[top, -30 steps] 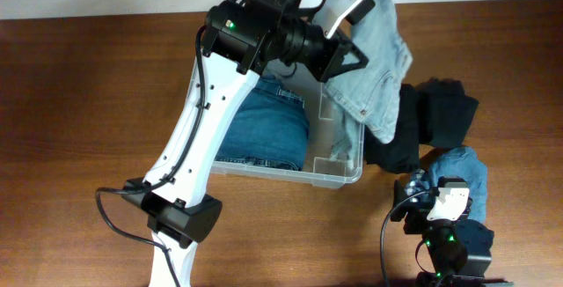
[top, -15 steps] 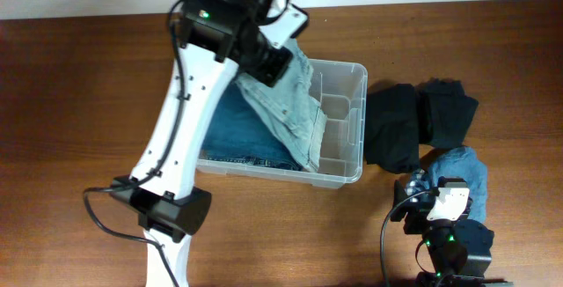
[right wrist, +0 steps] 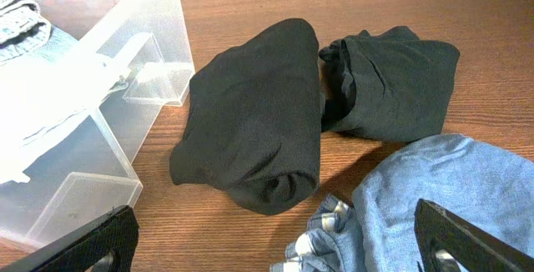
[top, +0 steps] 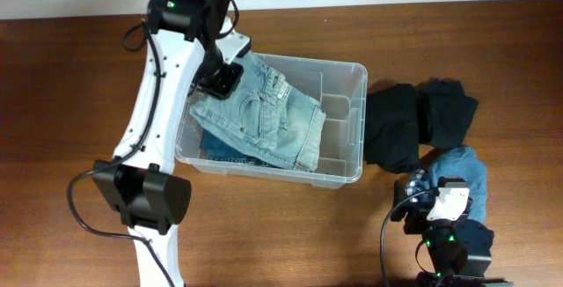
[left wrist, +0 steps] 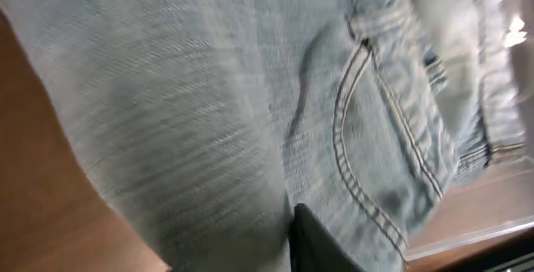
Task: Pack container
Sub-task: 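Lower the light-blue jeans onto the dark jeans and press flat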
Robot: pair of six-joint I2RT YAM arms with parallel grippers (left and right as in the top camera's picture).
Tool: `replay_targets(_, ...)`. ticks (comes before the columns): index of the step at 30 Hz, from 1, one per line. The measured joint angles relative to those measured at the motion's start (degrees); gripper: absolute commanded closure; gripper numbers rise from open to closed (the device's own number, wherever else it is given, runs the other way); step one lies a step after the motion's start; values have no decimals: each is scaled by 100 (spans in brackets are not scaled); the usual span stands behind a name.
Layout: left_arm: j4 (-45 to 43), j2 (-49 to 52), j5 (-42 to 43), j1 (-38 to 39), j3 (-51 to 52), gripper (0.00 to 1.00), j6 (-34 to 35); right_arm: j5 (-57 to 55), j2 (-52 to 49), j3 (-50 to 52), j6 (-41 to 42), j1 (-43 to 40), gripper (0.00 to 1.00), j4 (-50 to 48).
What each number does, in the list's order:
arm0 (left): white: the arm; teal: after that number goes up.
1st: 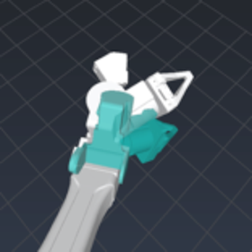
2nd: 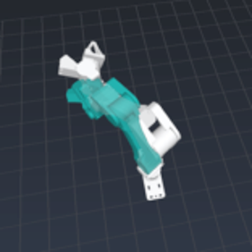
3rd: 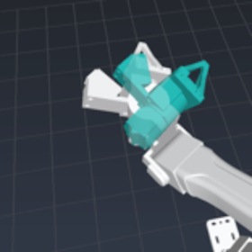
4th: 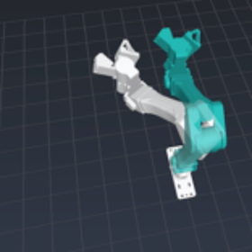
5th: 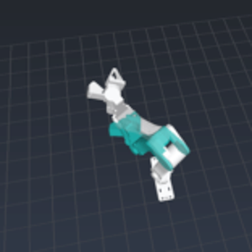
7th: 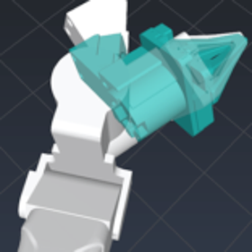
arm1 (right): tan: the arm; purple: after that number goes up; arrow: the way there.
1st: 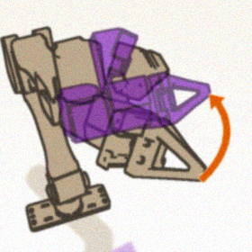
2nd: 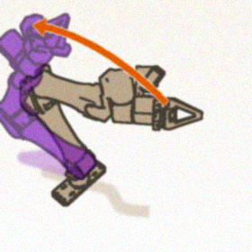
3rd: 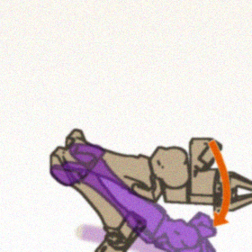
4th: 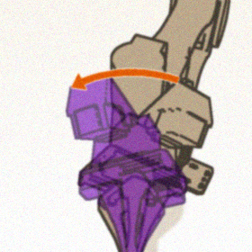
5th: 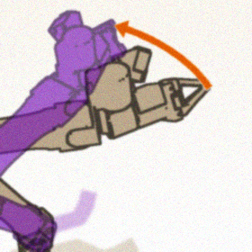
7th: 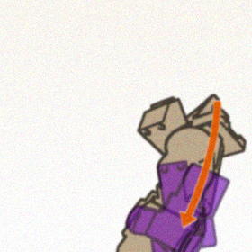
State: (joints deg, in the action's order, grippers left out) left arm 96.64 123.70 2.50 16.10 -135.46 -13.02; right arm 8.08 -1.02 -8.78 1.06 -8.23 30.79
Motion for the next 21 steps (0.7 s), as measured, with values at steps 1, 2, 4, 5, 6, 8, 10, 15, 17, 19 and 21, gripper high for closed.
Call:
replay_targets(1, 7, 0, -70, 0, 46, 68, 2, 0, 0, 0, -2, 0, 1, 0)
replay_targets(2, 7, 0, -201, 0, 72, 64, -7, 0, 0, 0, -2, 0, 2, 0)
replay_targets(4, 7, 0, -516, 0, 79, 59, 59, 0, 0, 0, -2, 0, 2, 0)
replay_targets(5, 7, -4, -765, -2, 79, 58, 105, 0, 0, 0, -2, 0, 2, 0)
replay_targets(6, 2, -7, -1045, -17, 79, 56, 188, 0, 0, 0, -4, 0, 1, 0)
replay_targets(8, 0, -44, -1327, -90, 79, 55, 278, 0, 0, 0, 0, 0, 2, 0)
replay_targets(10, 0, -160, -1458, -195, 79, 55, 321, 0, 0, 0, 0, 0, 1, 0)
replay_targets(15, -90, -651, -1082, -319, 79, 63, 372, 0, 0, 0, -4, 0, 2, 0)
replay_targets(17, -321, -737, -807, -302, 153, 67, 391, 0, 0, 0, -2, 0, 2, 0)
replay_targets(19, -684, -745, -662, -295, 529, 68, 411, 0, 0, 0, -4, 0, 2, 2)
replay_targets(21, -1377, -763, -573, -295, 1344, 68, 516, 0, -2, 0, -2, 0, 2, -2)
